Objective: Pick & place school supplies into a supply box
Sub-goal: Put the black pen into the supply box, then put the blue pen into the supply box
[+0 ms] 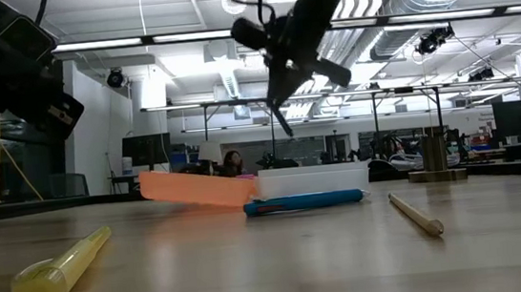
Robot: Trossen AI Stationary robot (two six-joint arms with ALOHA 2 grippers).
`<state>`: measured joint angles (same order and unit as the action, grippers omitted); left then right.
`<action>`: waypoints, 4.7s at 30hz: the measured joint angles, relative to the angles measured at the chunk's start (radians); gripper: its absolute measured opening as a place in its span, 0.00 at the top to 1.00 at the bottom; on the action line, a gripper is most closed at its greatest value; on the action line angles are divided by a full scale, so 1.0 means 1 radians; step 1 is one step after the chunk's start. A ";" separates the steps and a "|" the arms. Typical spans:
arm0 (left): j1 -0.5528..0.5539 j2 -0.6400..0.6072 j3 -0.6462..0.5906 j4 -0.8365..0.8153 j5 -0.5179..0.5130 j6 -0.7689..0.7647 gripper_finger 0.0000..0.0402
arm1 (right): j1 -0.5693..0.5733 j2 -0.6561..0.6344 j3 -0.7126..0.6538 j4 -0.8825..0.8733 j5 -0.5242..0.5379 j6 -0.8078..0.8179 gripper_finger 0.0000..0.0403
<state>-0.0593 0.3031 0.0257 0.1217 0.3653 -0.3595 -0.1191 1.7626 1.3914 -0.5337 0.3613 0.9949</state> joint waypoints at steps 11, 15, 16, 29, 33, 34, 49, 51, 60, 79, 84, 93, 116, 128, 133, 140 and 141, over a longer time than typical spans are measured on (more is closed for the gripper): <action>0.000 0.000 0.000 -0.015 0.000 0.000 0.64 | -0.022 0.102 0.000 -0.052 -0.085 0.076 0.97; 0.000 0.000 0.000 -0.016 0.000 0.000 0.64 | -0.028 0.125 -0.001 -0.055 -0.092 0.079 0.97; 0.000 0.000 0.000 -0.017 0.000 -0.001 0.64 | -0.030 0.131 0.000 -0.058 -0.095 0.079 0.97; 0.000 0.000 0.000 -0.020 0.005 -0.003 0.64 | -0.047 0.143 -0.001 -0.091 -0.142 0.105 0.93; 0.000 0.000 0.000 -0.020 0.006 -0.003 0.64 | -0.047 0.143 -0.001 -0.090 -0.146 0.105 0.87; 0.000 0.000 0.000 -0.020 0.006 -0.003 0.64 | -0.047 0.143 -0.001 -0.090 -0.145 0.105 0.86; 0.000 0.000 0.000 -0.019 0.014 -0.004 0.64 | -0.047 0.143 0.000 -0.087 -0.222 0.036 0.82; 0.000 0.000 0.000 -0.019 0.014 -0.004 0.64 | -0.047 0.143 0.001 -0.087 -0.246 0.035 0.82; 0.000 0.000 0.000 -0.019 0.046 -0.010 0.64 | -0.022 0.109 0.001 -0.084 -0.302 -0.024 0.82; 0.000 0.000 0.001 -0.019 0.048 -0.012 0.64 | 0.257 0.045 0.002 0.034 -0.334 -0.485 0.82; 0.000 0.000 0.001 -0.020 0.048 -0.013 0.64 | 0.308 0.045 0.002 0.030 -0.311 -0.581 0.81; 0.000 0.000 0.001 -0.019 0.047 -0.014 0.64 | 0.317 0.045 0.002 0.009 -0.307 -0.797 0.81; 0.000 0.000 0.002 -0.044 0.043 -0.047 0.64 | 0.312 0.178 0.002 -0.043 -0.359 -1.029 0.64; 0.000 0.000 0.002 -0.056 0.041 -0.067 0.64 | 0.265 0.247 0.002 -0.034 -0.412 -1.050 0.65; 0.000 0.000 0.002 -0.076 0.041 -0.071 0.64 | 0.262 0.256 0.001 -0.035 -0.420 -1.072 0.65; 0.000 0.000 0.002 -0.073 0.041 -0.070 0.64 | 0.261 0.265 0.001 -0.046 -0.397 -1.081 0.65; 0.000 0.000 0.002 -0.073 0.041 -0.070 0.64 | 0.261 0.270 0.001 -0.051 -0.398 -1.081 0.65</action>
<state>-0.0589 0.3035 0.0273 0.0483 0.4065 -0.4297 0.1421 2.0322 1.3926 -0.5845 -0.0369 -0.0864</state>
